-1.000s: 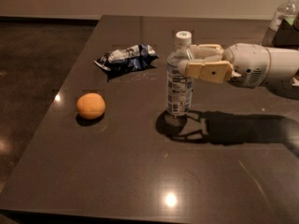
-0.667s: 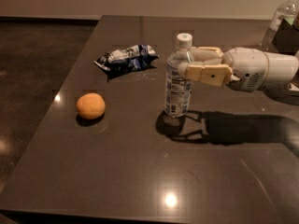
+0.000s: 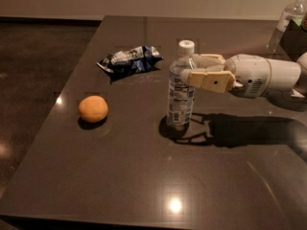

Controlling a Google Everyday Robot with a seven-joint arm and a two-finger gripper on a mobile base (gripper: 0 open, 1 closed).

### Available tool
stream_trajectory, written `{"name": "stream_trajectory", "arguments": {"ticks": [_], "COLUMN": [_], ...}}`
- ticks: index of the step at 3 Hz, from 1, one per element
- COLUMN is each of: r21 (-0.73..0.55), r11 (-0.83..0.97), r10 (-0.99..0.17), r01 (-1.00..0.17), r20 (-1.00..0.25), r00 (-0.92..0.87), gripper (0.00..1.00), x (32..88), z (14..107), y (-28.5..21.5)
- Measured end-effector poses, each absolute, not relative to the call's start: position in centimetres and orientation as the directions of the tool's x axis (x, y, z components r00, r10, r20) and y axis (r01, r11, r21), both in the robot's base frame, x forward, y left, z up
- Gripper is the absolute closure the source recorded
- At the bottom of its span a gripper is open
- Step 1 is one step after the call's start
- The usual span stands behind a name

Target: Place blue plastic bottle upright

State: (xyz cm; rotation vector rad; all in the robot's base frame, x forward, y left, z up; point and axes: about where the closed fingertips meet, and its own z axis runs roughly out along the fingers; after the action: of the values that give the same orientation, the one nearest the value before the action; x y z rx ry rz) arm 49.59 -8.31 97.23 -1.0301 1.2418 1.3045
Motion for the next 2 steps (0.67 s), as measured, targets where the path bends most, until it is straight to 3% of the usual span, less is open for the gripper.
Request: {"name": "stream_trajectory", "arguments": {"ticks": [2], "r21": [0.146], "r11": [0.034], "r10": [0.124], "r01": [-0.989], "r20": [-0.982], "r00": [-0.141], "gripper": [0.20], "x": [49.82], "z": [95.96], "y": [-8.04]}}
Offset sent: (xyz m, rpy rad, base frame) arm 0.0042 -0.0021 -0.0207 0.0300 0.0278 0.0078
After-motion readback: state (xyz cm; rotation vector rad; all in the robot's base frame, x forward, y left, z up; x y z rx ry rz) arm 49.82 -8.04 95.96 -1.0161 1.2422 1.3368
